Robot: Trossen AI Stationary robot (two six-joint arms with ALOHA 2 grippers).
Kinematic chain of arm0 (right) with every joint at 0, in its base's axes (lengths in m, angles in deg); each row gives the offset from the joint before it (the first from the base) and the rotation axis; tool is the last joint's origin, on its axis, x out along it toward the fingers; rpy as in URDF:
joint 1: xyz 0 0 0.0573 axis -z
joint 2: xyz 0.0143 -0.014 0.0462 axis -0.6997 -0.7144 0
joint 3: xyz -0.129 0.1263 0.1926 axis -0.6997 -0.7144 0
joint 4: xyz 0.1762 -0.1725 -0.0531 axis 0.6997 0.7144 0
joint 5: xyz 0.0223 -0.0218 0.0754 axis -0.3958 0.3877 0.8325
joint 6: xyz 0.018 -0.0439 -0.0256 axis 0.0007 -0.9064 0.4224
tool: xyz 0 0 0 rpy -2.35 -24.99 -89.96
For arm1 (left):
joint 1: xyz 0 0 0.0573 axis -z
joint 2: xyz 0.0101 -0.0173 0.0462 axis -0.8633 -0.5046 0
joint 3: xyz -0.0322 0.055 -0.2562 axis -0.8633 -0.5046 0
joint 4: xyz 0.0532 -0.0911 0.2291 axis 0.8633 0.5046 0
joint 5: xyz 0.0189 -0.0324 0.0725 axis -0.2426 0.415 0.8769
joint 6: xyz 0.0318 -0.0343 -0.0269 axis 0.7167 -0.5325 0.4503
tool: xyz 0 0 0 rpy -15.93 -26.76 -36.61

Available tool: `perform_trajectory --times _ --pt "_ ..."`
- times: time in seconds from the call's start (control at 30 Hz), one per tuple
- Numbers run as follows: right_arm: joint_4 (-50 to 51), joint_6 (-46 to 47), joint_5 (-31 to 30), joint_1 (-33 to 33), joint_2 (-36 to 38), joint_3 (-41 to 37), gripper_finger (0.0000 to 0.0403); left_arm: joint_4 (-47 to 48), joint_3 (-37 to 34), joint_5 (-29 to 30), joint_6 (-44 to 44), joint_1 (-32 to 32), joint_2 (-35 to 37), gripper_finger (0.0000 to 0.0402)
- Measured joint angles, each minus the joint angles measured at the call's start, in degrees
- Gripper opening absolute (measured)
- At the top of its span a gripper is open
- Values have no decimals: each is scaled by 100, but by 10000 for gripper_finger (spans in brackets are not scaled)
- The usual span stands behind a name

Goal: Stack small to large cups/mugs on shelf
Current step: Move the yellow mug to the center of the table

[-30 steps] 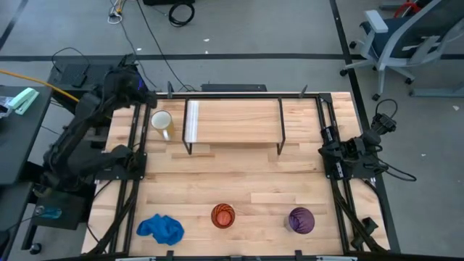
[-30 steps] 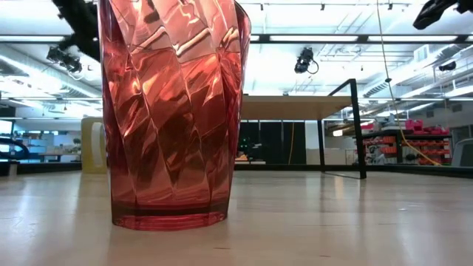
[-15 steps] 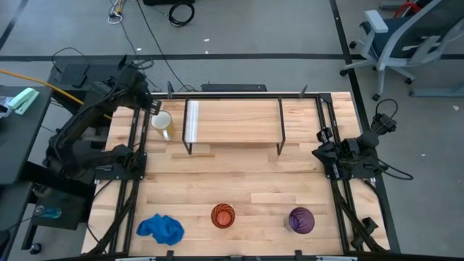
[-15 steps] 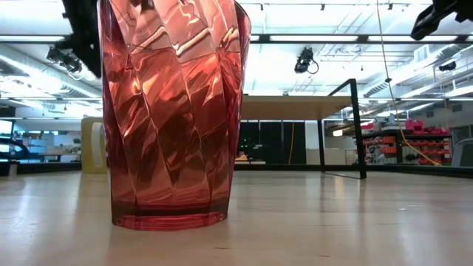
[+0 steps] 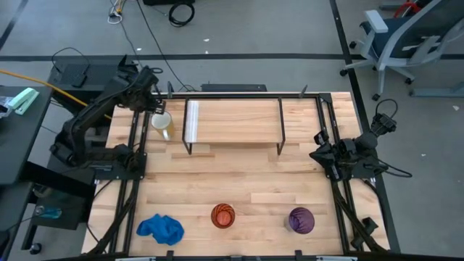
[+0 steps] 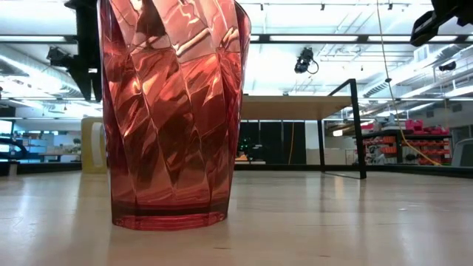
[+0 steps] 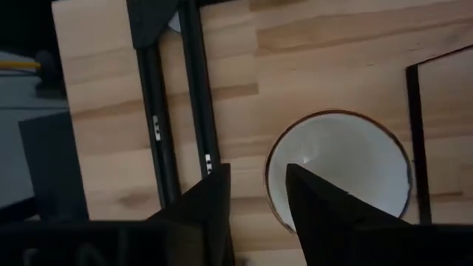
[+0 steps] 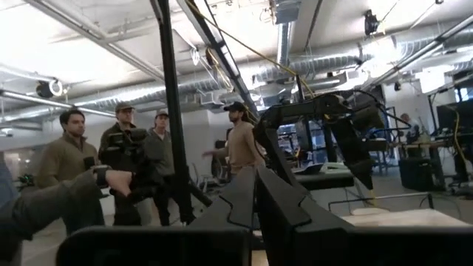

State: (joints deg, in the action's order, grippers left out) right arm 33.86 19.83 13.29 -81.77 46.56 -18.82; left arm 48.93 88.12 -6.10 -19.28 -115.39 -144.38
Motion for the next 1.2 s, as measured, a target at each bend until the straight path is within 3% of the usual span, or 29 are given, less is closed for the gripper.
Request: perform_trajectory --times 0.33,0.9,1.2 --pt "216 131 3 0 -6 0 36 -318 -598 -317 5 -95 -247 148" --pt "310 180 4 0 -6 0 34 -460 -622 -362 -354 -107 -516 146" --pt "305 180 4 0 -6 0 34 -1056 -1195 -410 -268 -183 -516 146"
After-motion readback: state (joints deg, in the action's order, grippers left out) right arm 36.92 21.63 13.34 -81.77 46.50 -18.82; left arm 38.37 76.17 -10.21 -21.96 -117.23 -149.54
